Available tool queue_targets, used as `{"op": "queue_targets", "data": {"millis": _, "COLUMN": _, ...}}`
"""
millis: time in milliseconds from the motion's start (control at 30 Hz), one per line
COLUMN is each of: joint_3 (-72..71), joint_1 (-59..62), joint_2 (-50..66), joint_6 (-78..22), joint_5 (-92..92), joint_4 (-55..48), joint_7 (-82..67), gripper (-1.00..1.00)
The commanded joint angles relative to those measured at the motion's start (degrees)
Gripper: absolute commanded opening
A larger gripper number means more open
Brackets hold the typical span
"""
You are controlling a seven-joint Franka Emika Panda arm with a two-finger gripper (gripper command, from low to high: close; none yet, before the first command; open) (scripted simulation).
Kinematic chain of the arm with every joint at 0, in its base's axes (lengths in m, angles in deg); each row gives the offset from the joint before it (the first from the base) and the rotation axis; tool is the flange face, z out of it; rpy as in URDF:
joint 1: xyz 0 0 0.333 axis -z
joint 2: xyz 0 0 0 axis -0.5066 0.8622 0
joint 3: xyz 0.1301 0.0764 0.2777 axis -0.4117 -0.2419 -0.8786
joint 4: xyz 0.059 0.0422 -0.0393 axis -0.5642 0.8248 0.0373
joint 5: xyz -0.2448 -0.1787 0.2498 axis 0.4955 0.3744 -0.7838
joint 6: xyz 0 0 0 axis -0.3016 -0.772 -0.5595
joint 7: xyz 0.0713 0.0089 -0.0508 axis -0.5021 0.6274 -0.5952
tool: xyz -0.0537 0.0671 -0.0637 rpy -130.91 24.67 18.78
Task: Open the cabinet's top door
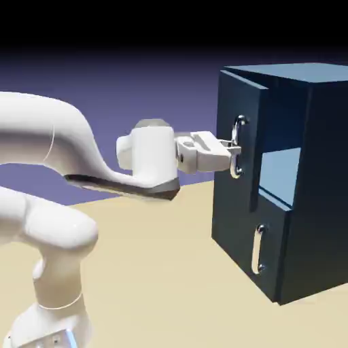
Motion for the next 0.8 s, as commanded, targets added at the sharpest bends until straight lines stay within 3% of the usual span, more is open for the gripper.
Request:
{"op": "queue_targets", "data": {"millis": 0, "joint_3": -2.1, "joint_1": 1.4, "joint_2": -0.3, "joint_6": -0.8, "joint_5": -2.0, "joint_4": 1.0, "joint_7": -0.2, "gripper": -1.00}}
{"op": "queue_targets", "data": {"millis": 400, "joint_3": -25.9, "joint_1": 15.1, "joint_2": -4.9, "joint_6": -5.9, "joint_5": -25.1, "joint_4": 8.2, "joint_7": -2.7, "gripper": -1.00}}
{"op": "queue_targets", "data": {"millis": 533, "joint_3": -33.8, "joint_1": 23.2, "joint_2": -5.1, "joint_6": -1.4, "joint_5": -29.0, "joint_4": 8.1, "joint_7": -0.6, "gripper": -1.00}}
{"op": "queue_targets", "data": {"millis": 767, "joint_3": -44.1, "joint_1": 21.7, "joint_2": -9.2, "joint_6": -9.5, "joint_5": -46.2, "joint_4": 10.5, "joint_7": -7.1, "gripper": -1.00}}
